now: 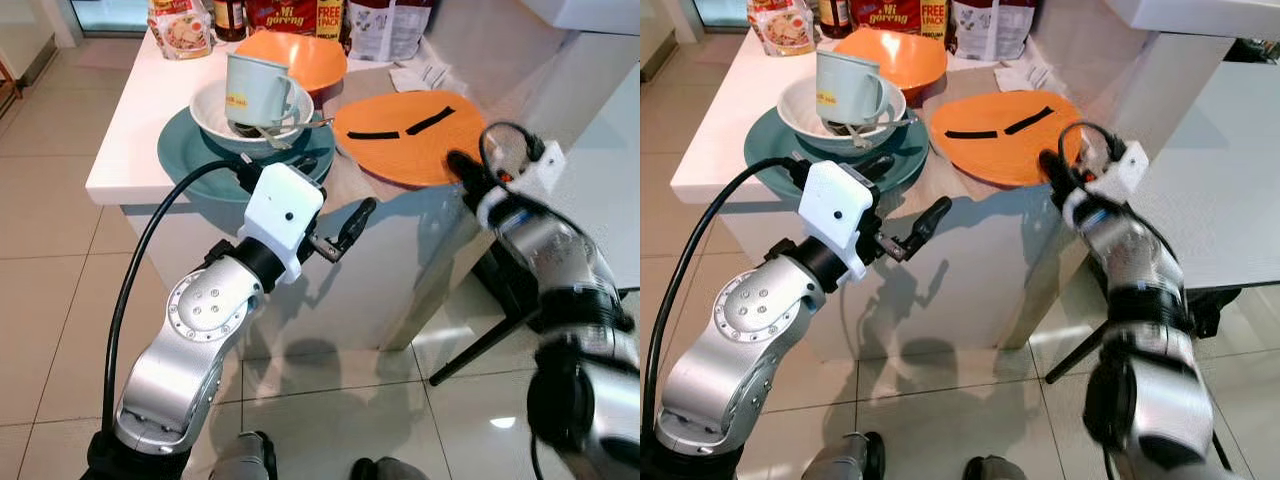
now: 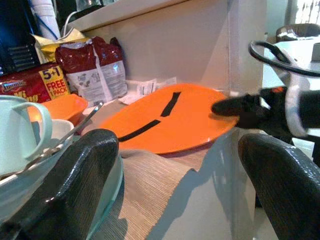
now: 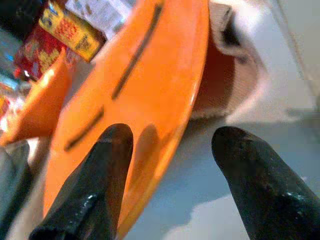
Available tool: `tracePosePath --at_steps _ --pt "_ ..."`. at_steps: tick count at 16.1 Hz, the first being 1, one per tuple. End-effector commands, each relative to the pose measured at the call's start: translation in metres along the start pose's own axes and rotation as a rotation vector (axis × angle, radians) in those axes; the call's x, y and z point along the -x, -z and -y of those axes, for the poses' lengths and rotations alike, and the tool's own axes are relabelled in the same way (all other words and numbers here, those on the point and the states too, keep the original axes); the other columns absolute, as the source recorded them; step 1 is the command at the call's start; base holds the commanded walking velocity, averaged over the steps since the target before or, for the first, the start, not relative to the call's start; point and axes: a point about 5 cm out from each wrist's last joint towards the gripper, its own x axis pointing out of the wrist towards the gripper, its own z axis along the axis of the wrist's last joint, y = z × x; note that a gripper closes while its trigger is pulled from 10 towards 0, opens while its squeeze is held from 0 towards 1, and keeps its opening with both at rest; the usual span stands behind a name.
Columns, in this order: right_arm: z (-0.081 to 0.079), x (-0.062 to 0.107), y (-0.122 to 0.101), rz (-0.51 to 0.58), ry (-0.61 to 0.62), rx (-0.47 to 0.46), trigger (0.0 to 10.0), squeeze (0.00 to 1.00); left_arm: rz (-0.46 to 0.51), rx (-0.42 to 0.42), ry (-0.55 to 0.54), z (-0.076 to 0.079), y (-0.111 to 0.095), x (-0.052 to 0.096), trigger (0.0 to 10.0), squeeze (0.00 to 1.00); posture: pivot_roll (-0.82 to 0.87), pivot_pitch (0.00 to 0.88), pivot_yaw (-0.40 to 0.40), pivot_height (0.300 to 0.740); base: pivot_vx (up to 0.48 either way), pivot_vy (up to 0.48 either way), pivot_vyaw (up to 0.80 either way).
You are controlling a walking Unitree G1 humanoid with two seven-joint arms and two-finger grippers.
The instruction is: Setting the table
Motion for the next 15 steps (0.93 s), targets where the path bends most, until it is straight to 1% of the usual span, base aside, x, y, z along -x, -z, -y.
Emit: tracePosePath --at_steps 1,2,3,5,6,7,9,11,13,15 --pt "0.000 0.006 0.001 -0.010 -0.003 0.019 10.0 0.00 0.011 0.004 0.019 0.003 -0.002 0.002 10.0 0.00 0.11 0.091 -0.071 0.740 0.000 0.000 0.00" --pt "0.000 0.010 0.002 -0.011 -0.010 0.043 10.0 0.00 0.012 0.004 0.019 0.003 -0.002 0.002 10.0 0.00 0.11 0.089 -0.071 0.740 0.000 0.000 0.00" --pt "-0.002 0.017 0.004 -0.009 -0.035 0.073 10.0 0.00 0.012 0.003 0.020 0.003 -0.002 0.002 10.0 0.00 0.11 0.084 -0.072 0.740 0.000 0.000 0.00" --pt "-0.006 0.039 0.007 -0.002 -0.092 0.137 10.0 0.00 0.010 -0.002 0.016 0.003 -0.002 0.003 10.0 0.00 0.11 0.082 -0.078 0.740 0.000 0.000 0.00" --pt "-0.005 0.048 0.009 0.008 -0.091 0.139 10.0 0.00 0.009 -0.003 0.010 0.001 -0.002 0.003 10.0 0.00 0.10 0.080 -0.068 0.740 0.000 0.000 0.00" --pt "-0.003 0.053 0.009 0.021 -0.082 0.123 10.0 0.00 0.008 -0.003 0.009 0.000 -0.001 0.003 10.0 0.00 0.10 0.080 -0.064 0.740 0.000 0.000 0.00" --pt "-0.005 0.053 0.009 0.030 -0.071 0.126 10.0 0.00 0.012 -0.005 0.019 0.001 -0.001 0.001 10.0 0.00 0.09 0.080 -0.061 0.740 0.000 0.000 0.00" --pt "-0.009 0.055 0.010 0.039 -0.067 0.114 10.0 0.00 0.015 -0.005 0.018 0.001 -0.002 0.000 10.0 0.00 0.10 0.079 -0.063 0.740 0.000 0.000 0.00" --pt "-0.011 0.058 0.017 0.008 -0.062 0.132 10.0 0.00 0.014 -0.007 0.015 0.000 -0.002 0.002 10.0 0.00 0.10 0.081 -0.067 0.740 0.000 0.000 0.00" --pt "-0.009 0.067 0.028 -0.009 -0.054 0.167 10.0 0.00 0.008 -0.004 0.015 0.001 -0.001 0.004 10.0 0.00 0.10 0.087 -0.069 0.740 0.000 0.000 0.00"
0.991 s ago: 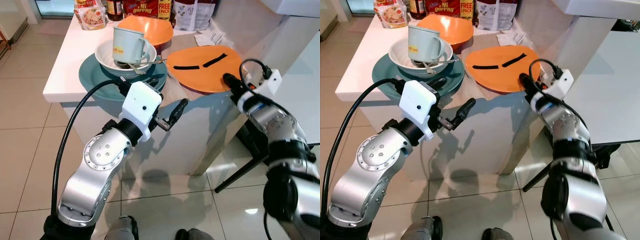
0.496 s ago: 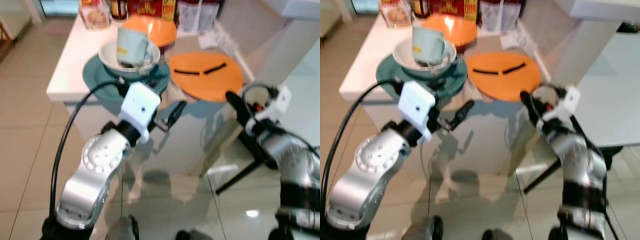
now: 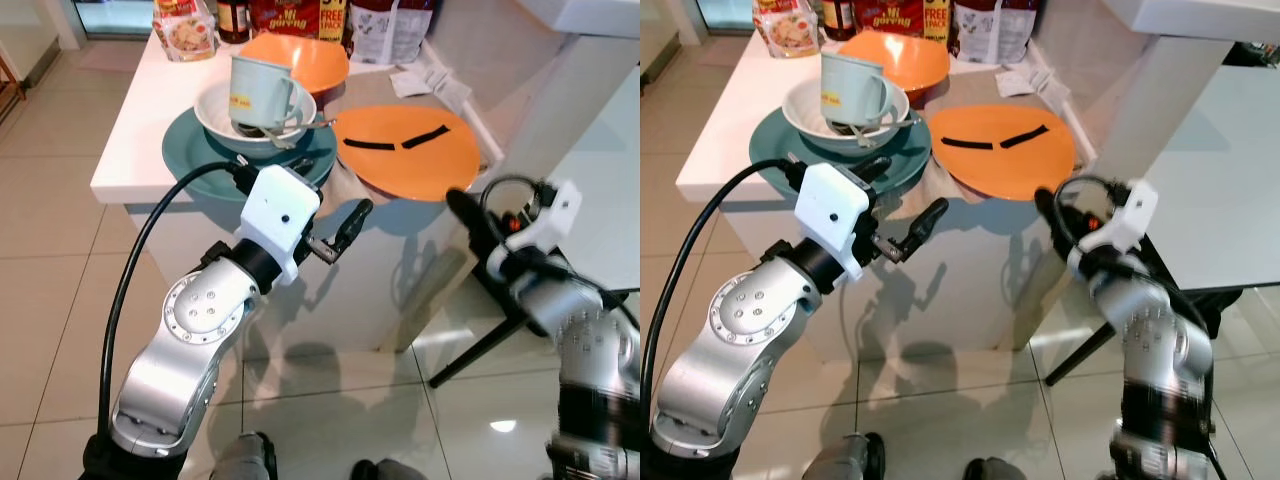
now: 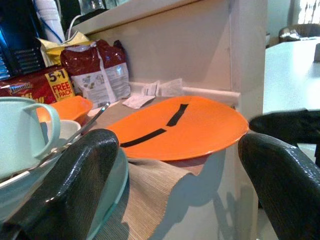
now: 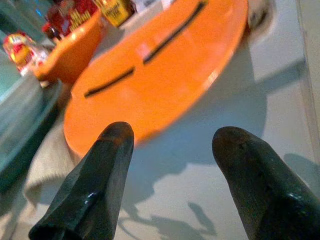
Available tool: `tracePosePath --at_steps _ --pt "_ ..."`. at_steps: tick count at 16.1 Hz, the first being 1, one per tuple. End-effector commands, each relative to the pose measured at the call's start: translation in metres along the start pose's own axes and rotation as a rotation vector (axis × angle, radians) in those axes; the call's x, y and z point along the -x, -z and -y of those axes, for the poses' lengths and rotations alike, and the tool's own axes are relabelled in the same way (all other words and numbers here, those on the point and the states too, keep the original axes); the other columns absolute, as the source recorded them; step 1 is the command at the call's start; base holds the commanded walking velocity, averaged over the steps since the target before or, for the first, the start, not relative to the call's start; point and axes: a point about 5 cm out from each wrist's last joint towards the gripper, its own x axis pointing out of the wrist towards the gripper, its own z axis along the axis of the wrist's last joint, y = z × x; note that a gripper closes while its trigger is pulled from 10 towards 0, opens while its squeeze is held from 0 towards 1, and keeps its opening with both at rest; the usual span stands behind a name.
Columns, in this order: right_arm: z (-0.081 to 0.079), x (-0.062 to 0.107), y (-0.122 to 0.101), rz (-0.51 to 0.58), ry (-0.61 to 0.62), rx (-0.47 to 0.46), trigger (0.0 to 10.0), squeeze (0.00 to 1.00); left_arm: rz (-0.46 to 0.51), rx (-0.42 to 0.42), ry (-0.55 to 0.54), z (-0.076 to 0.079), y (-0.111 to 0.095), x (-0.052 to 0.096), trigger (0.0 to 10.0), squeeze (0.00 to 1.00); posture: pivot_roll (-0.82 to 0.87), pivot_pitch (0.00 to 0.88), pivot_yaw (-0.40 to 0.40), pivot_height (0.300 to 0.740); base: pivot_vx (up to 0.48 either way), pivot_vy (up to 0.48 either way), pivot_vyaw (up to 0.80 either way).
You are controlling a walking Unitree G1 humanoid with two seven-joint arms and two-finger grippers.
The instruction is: Setting the table
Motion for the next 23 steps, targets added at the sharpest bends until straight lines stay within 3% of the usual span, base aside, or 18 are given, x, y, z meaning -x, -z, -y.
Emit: tracePosePath --at_steps 1,2,3,6,8,9,10,11,14,18,23 --pt "-0.002 0.004 0.000 0.010 0.005 0.010 10.0 0.00 0.007 0.008 0.024 0.003 -0.002 0.001 10.0 0.00 0.10 0.088 -0.068 0.740 0.000 0.000 0.00" --pt "-0.002 0.007 0.002 0.024 0.019 0.002 10.0 1.00 0.009 0.012 0.040 0.005 -0.002 0.002 10.0 0.00 0.10 0.090 -0.068 0.740 0.000 0.000 0.00" --pt "-0.002 0.009 0.002 0.054 0.046 0.047 10.0 1.00 0.013 0.017 0.052 0.007 -0.002 0.002 10.0 0.00 0.10 0.091 -0.067 0.740 0.000 0.000 0.00" --pt "-0.009 0.008 0.004 0.094 0.139 0.352 10.0 1.00 0.021 0.025 0.061 0.008 -0.004 0.001 10.0 0.00 0.09 0.096 -0.059 0.740 0.000 0.000 0.00" --pt "-0.014 -0.004 0.007 0.107 0.147 0.289 10.0 1.00 0.028 0.025 0.068 0.009 -0.005 -0.001 10.0 0.00 0.09 0.100 -0.059 0.740 0.000 0.000 0.00" --pt "-0.019 -0.010 0.008 0.128 0.115 0.183 10.0 0.00 0.031 0.023 0.071 0.010 -0.006 -0.001 10.0 0.00 0.10 0.104 -0.057 0.740 0.000 0.000 0.00" --pt "-0.021 -0.012 0.007 0.140 0.097 0.141 10.0 0.00 0.032 0.021 0.073 0.010 -0.006 -0.001 10.0 0.00 0.10 0.106 -0.059 0.740 0.000 0.000 0.00" --pt "-0.024 -0.017 0.006 0.176 0.066 0.031 10.0 0.00 0.038 0.018 0.080 0.011 -0.009 -0.001 10.0 0.00 0.11 0.111 -0.066 0.740 0.000 0.000 0.00" --pt "-0.021 -0.028 0.001 0.199 0.082 -0.041 10.0 0.00 0.059 0.031 0.091 0.013 -0.013 -0.002 10.0 0.00 0.11 0.125 -0.064 0.740 0.000 0.000 0.00" --pt "-0.011 -0.040 -0.007 0.175 0.171 -0.031 10.0 0.00 0.058 0.032 0.122 0.014 -0.013 -0.002 10.0 0.00 0.11 0.140 -0.051 0.740 0.000 0.000 0.00" --pt "-0.012 -0.049 -0.005 0.133 0.144 -0.031 10.0 0.00 0.042 0.037 0.159 0.015 -0.012 -0.001 10.0 0.00 0.12 0.151 -0.042 0.740 0.000 0.000 0.00"
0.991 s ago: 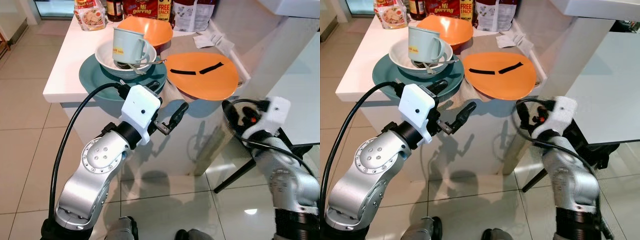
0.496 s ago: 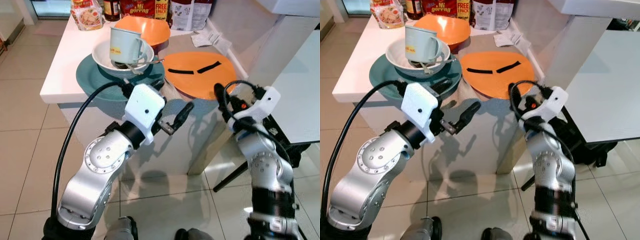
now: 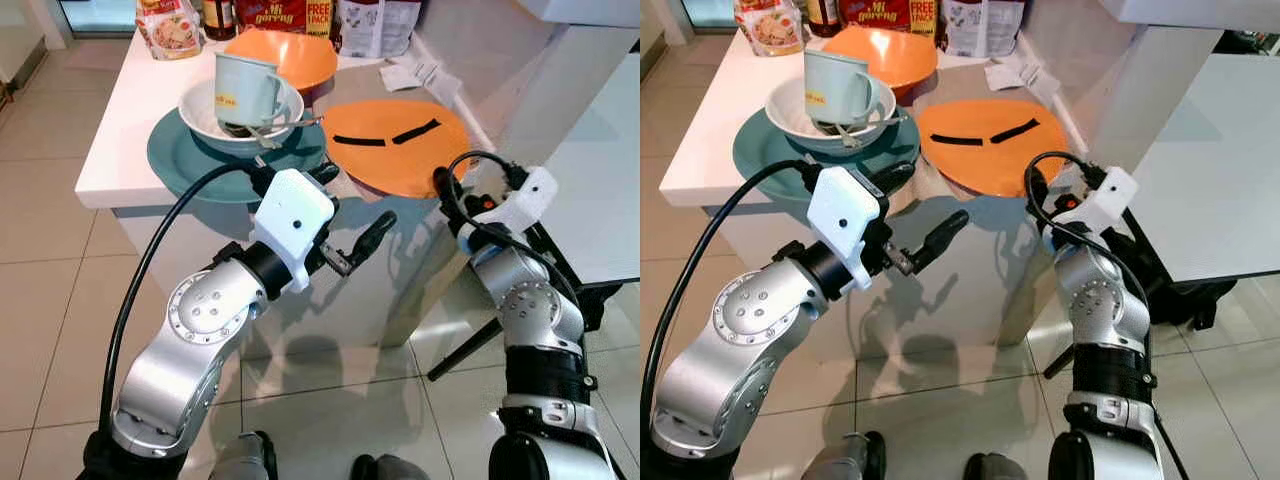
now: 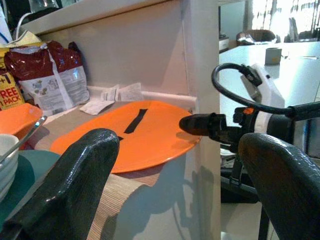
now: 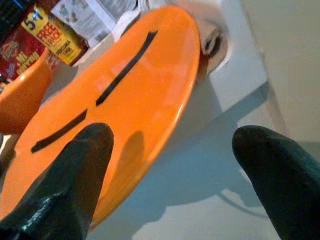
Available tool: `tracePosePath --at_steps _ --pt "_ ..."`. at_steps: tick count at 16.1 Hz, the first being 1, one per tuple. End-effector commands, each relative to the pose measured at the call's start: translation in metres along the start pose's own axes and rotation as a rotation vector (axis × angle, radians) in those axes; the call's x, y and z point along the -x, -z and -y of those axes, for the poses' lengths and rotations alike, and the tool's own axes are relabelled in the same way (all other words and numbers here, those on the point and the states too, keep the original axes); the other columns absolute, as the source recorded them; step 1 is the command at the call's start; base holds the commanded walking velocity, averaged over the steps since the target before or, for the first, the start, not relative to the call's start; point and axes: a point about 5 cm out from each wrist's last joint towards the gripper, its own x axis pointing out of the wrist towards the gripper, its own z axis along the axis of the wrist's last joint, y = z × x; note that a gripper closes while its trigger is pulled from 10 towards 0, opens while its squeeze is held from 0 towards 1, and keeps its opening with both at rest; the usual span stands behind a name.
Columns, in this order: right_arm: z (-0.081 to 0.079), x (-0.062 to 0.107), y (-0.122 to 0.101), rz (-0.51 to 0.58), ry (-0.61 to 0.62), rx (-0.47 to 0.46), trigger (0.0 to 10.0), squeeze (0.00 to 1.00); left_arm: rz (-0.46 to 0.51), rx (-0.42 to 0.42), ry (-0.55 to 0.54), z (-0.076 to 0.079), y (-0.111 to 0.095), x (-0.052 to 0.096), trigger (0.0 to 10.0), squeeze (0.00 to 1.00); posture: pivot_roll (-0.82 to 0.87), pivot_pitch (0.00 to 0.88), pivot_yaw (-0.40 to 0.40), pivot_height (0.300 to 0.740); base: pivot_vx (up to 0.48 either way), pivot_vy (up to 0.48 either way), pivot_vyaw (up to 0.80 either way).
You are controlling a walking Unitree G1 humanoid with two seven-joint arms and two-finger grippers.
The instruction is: Setting the table
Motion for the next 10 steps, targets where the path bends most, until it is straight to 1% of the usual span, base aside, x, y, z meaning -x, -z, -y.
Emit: tracePosePath --at_steps 1,4,7,8,9,10 --pt "0.000 -0.003 -0.005 0.002 -0.011 0.004 10.0 0.00 0.019 -0.004 0.027 0.003 -0.006 0.000 10.0 0.00 0.12 0.152 -0.039 0.740 0.000 0.000 0.00" --pt "-0.007 -0.010 -0.005 -0.023 -0.069 -0.018 10.0 0.00 0.016 0.001 0.026 0.003 -0.006 0.001 10.0 0.00 0.12 0.153 -0.038 0.740 0.000 0.000 0.00" --pt "-0.012 -0.016 -0.010 -0.020 -0.086 -0.023 10.0 0.00 0.006 -0.007 0.032 0.003 -0.005 0.001 10.0 0.00 0.12 0.157 -0.037 0.740 0.000 0.000 0.00" --pt "-0.015 -0.018 -0.012 -0.008 -0.091 -0.023 7.6 0.00 0.005 -0.009 0.031 0.003 -0.005 0.001 10.0 0.00 0.12 0.156 -0.040 0.740 0.000 0.000 0.00" --pt "-0.017 -0.018 -0.013 -0.005 -0.102 -0.022 5.7 0.00 0.004 -0.009 0.029 0.003 -0.005 0.001 10.0 0.00 0.12 0.155 -0.041 0.740 0.000 0.000 0.00" --pt "-0.019 -0.018 -0.013 -0.007 -0.110 -0.022 4.5 0.00 0.003 -0.010 0.029 0.003 -0.004 0.001 10.0 0.00 0.12 0.155 -0.041 0.740 0.000 0.000 0.00"
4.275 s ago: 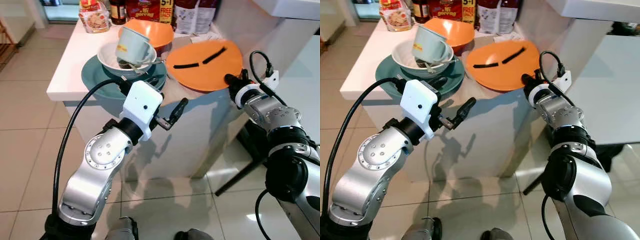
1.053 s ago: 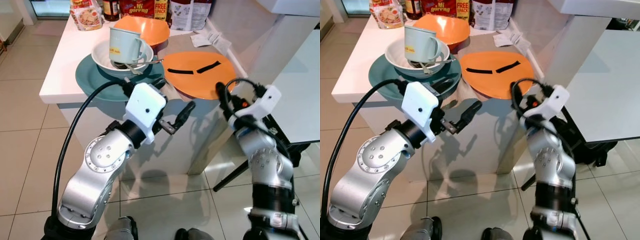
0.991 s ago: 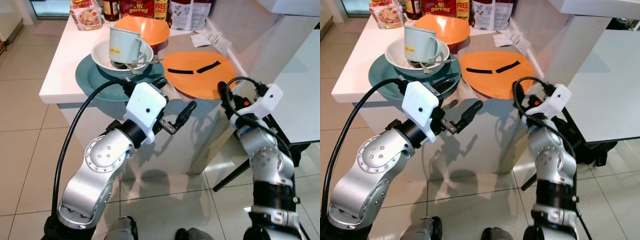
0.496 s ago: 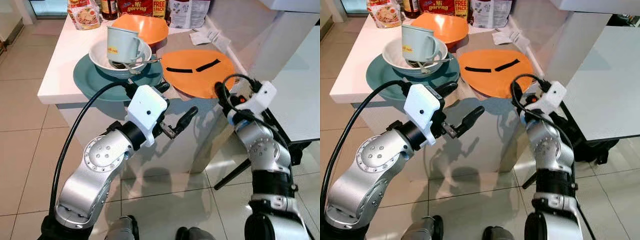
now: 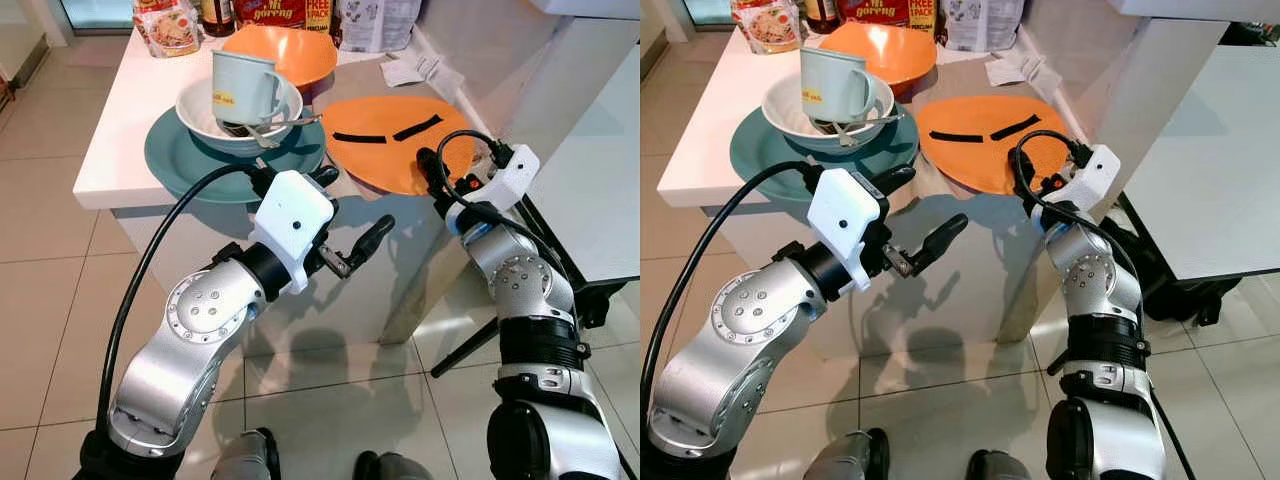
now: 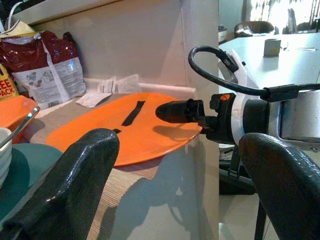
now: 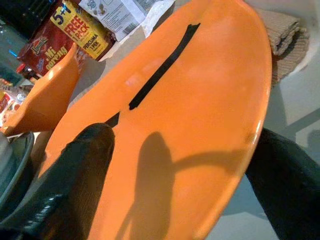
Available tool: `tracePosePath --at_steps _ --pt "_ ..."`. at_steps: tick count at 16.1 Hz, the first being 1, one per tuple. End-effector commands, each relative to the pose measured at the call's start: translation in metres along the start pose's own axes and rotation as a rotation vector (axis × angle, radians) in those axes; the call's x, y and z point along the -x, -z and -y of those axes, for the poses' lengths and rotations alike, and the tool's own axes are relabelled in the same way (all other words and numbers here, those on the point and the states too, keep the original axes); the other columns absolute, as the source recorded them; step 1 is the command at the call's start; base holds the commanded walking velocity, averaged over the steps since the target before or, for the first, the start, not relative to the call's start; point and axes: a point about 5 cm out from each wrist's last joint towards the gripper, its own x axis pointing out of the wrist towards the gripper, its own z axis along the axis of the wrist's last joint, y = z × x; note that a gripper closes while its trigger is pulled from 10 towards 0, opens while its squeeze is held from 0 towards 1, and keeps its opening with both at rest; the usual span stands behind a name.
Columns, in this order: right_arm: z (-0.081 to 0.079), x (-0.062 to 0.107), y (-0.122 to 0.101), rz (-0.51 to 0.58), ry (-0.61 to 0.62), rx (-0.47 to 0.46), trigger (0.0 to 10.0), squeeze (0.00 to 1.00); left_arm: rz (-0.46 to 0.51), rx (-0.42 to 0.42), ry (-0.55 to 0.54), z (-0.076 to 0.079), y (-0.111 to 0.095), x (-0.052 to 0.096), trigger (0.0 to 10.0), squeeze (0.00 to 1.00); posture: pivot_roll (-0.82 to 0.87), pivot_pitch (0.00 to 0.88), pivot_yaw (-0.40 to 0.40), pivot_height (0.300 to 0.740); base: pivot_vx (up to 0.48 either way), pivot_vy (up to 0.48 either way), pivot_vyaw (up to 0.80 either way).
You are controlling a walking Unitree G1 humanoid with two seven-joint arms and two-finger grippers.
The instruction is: Setting the table
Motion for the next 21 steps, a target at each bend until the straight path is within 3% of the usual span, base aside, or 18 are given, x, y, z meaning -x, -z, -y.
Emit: tracePosePath --at_steps 1,4,8,10,11,12,18,21 --pt "-0.002 -0.001 -0.005 0.018 -0.016 0.002 3.8 0.00 0.019 -0.010 0.023 0.004 -0.005 0.001 10.0 0.00 0.12 0.152 -0.041 0.740 0.000 0.000 0.00" --pt "-0.001 0.000 -0.005 0.021 -0.020 0.001 2.0 0.00 0.019 -0.012 0.026 0.004 -0.005 0.002 10.0 0.00 0.12 0.145 -0.040 0.740 0.000 0.000 0.00" --pt "-0.008 -0.001 -0.009 0.039 -0.031 0.057 2.5 0.00 0.021 -0.016 0.030 0.005 -0.006 0.003 10.0 0.00 0.13 0.141 -0.041 0.740 0.000 0.000 0.00" --pt "-0.013 -0.001 -0.011 0.047 -0.032 0.122 4.4 0.00 0.021 -0.017 0.029 0.004 -0.007 0.003 10.0 0.00 0.13 0.141 -0.040 0.740 0.000 0.000 0.00" --pt "-0.017 -0.001 -0.012 0.056 -0.034 0.154 9.4 0.00 0.020 -0.019 0.029 0.004 -0.007 0.003 10.0 0.00 0.13 0.140 -0.038 0.740 0.000 0.000 0.00" --pt "-0.020 -0.001 -0.013 0.061 -0.038 0.166 10.0 0.00 0.020 -0.020 0.030 0.004 -0.007 0.003 10.0 0.00 0.13 0.140 -0.038 0.740 0.000 0.000 0.00" --pt "-0.019 -0.001 -0.015 0.070 -0.013 0.200 10.0 0.00 0.017 -0.025 0.037 0.004 -0.008 0.003 10.0 0.00 0.13 0.144 -0.035 0.740 0.000 0.000 0.00" --pt "-0.016 -0.001 -0.016 0.058 0.034 0.312 10.0 0.00 0.015 -0.027 0.044 0.004 -0.008 0.003 10.0 0.00 0.13 0.148 -0.034 0.740 0.000 0.000 0.00"
